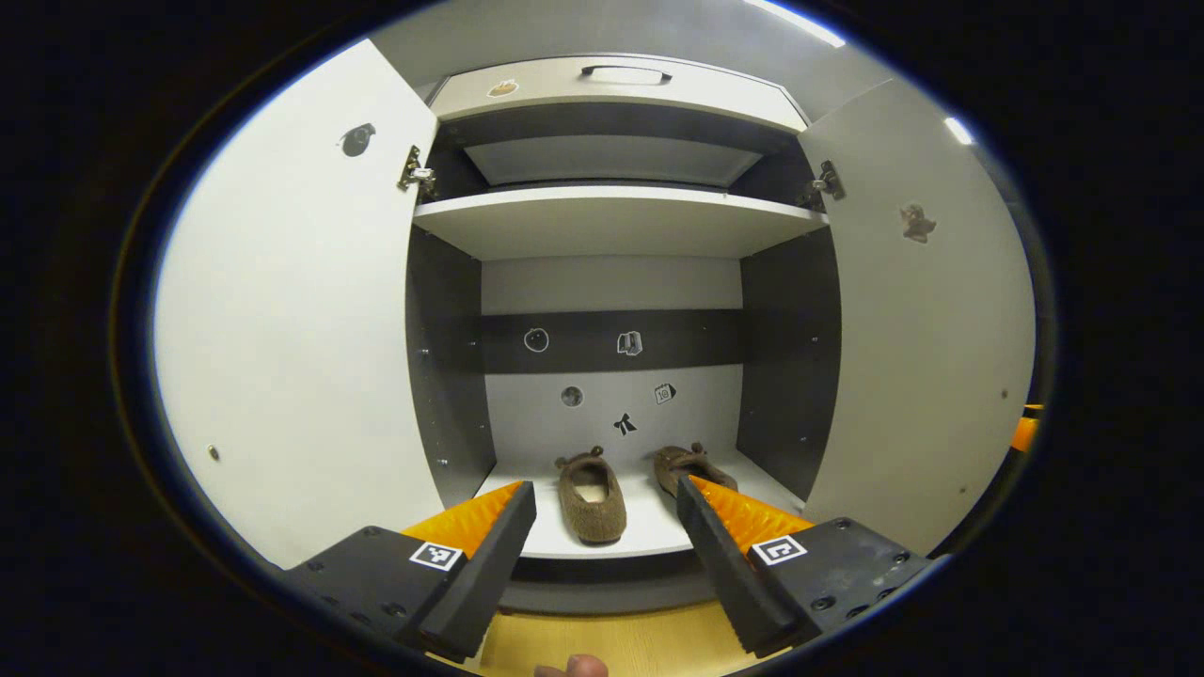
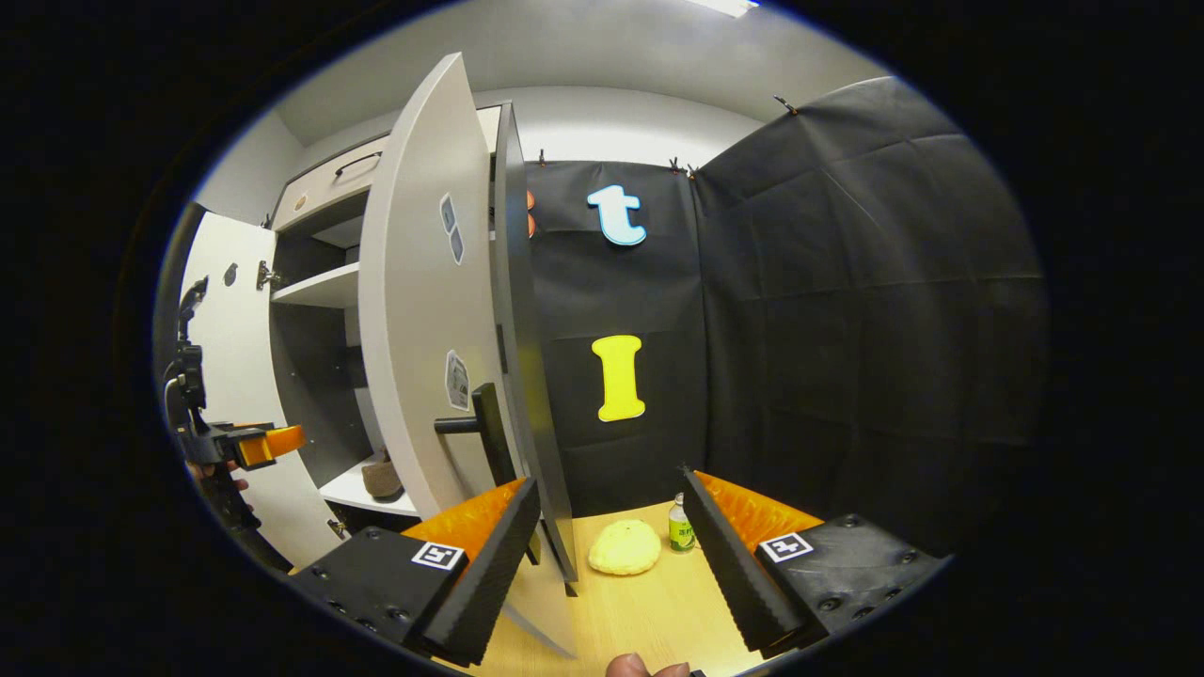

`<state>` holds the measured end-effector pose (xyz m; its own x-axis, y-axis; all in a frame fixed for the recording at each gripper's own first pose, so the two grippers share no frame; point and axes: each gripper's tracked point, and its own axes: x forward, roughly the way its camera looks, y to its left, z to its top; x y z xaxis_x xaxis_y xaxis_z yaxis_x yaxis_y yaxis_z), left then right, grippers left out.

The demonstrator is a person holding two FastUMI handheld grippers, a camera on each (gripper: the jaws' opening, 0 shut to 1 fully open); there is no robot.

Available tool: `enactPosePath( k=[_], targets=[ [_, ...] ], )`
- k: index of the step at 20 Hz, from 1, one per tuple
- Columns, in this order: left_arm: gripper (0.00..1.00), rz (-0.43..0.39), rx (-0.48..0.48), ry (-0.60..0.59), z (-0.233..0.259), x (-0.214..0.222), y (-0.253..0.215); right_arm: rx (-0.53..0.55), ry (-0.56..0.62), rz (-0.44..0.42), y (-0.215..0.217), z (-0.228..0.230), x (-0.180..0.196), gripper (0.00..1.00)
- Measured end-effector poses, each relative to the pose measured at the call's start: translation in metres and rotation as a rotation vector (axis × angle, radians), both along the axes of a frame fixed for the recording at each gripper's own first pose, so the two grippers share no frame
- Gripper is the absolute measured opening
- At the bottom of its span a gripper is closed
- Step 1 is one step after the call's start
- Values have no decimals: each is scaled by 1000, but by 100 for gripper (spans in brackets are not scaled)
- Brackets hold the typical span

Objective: Grab one shoe with the right hand and put it into the shoe cabinet, grab the other shoe with the left hand and put it into the shoe cabinet; then close the right door with the right hand and the left door with the left hand.

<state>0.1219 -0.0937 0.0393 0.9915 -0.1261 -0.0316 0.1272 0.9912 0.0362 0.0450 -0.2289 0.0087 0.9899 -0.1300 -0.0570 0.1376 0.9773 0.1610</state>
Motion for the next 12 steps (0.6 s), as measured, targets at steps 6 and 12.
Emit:
enactPosePath(
  k=[6, 12],
  targets=[
    [96, 6, 5, -5, -10, -55, 25, -10, -6, -18, 2, 1, 7, 98],
    [96, -35, 7, -3, -18, -95, 38, -33, -12, -47, 8, 2, 6, 98]
  ],
)
